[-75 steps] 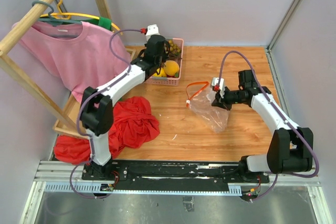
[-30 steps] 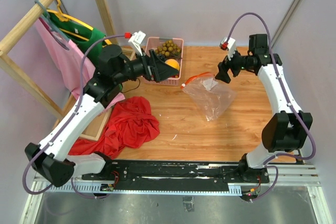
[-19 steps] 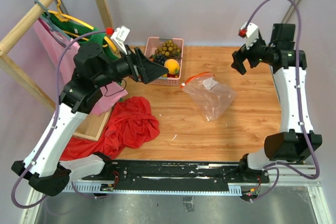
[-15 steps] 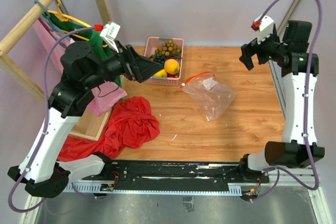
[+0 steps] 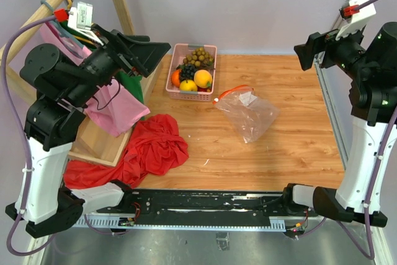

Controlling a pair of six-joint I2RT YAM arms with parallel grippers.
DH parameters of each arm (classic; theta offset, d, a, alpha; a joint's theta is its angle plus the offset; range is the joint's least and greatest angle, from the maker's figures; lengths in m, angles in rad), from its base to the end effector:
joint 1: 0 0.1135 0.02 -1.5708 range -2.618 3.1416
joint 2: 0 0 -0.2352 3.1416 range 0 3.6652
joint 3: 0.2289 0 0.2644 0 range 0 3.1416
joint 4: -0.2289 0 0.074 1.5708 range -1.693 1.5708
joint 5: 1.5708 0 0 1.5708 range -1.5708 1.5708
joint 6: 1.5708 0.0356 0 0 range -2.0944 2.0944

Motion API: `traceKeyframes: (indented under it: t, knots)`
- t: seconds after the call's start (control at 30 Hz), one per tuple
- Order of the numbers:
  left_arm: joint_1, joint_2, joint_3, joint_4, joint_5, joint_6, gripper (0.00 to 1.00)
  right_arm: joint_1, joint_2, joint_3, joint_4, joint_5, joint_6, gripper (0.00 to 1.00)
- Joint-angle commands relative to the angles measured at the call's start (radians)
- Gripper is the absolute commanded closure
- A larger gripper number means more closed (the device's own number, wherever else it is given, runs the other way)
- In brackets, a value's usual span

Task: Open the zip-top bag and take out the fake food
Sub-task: Place the zipper food storage bag at the center of the board, then reset both arms

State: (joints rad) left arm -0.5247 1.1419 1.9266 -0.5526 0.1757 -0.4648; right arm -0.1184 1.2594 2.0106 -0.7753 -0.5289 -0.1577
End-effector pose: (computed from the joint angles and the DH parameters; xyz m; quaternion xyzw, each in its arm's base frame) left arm 0.1424 -0.0896 0.5769 0.0873 0.6157 -0.4188 0.6617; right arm 0.2006 -0.0058 0.5545 -0.1961 0.6870 0.0925 0.6936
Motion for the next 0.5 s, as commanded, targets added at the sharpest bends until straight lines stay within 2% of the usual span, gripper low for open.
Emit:
traceKeyframes:
  t: [0.0, 0.27, 0.47]
  knots:
    - [0.005, 0.020, 0.013, -0.002, -0.040, -0.002, 0.01, 0.009, -0.024, -0.014, -0.014, 0.084, 0.096, 0.01]
    - [0.004, 0.037, 0.000, -0.027, -0.019, -0.009, 0.01, 0.011, -0.079, -0.133, -0.037, 0.147, 0.094, 0.01]
    - [0.005, 0.056, 0.005, -0.042, 0.004, -0.009, 0.01, 0.011, -0.130, -0.203, -0.030, 0.103, 0.061, 0.02]
